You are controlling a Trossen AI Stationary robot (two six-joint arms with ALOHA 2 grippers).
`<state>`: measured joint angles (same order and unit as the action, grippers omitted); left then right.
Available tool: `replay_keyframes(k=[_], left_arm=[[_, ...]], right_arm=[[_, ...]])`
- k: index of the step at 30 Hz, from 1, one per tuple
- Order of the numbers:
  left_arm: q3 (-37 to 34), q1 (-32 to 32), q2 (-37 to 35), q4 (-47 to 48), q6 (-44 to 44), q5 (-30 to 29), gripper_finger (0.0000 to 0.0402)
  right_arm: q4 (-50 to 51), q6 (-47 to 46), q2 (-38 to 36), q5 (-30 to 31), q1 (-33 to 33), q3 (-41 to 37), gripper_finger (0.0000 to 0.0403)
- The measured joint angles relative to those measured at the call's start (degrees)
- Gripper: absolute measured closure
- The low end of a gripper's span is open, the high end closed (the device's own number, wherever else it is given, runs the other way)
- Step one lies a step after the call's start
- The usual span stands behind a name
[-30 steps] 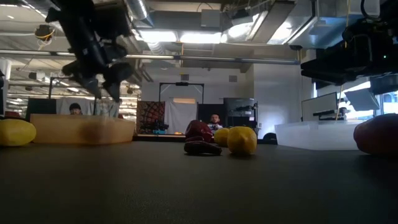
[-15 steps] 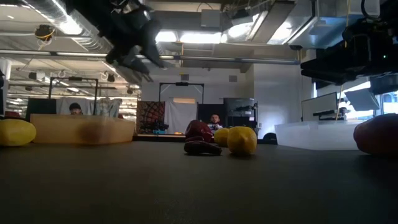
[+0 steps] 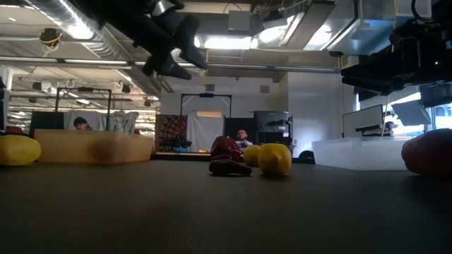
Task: Sort produce into baskets
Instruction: Put the apple into the orange bin
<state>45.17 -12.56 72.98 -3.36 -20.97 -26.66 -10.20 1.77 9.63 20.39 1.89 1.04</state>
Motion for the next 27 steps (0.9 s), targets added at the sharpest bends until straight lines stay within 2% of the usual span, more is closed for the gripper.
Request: replay_keyframes(k=[21,27], left_arm=[[-0.01,-8.74,1.01,-0.64,0.37,5.22,0.0105],[3.62,-9.62,2.92,-0.30,2.86,7.20,0.0105]], right_arm=[[0.07,0.05,0.00,0.10,-0.01,0.00,0.0164],[0.04,0.05,0.00,0.15,0.00,0.00,0.0164]])
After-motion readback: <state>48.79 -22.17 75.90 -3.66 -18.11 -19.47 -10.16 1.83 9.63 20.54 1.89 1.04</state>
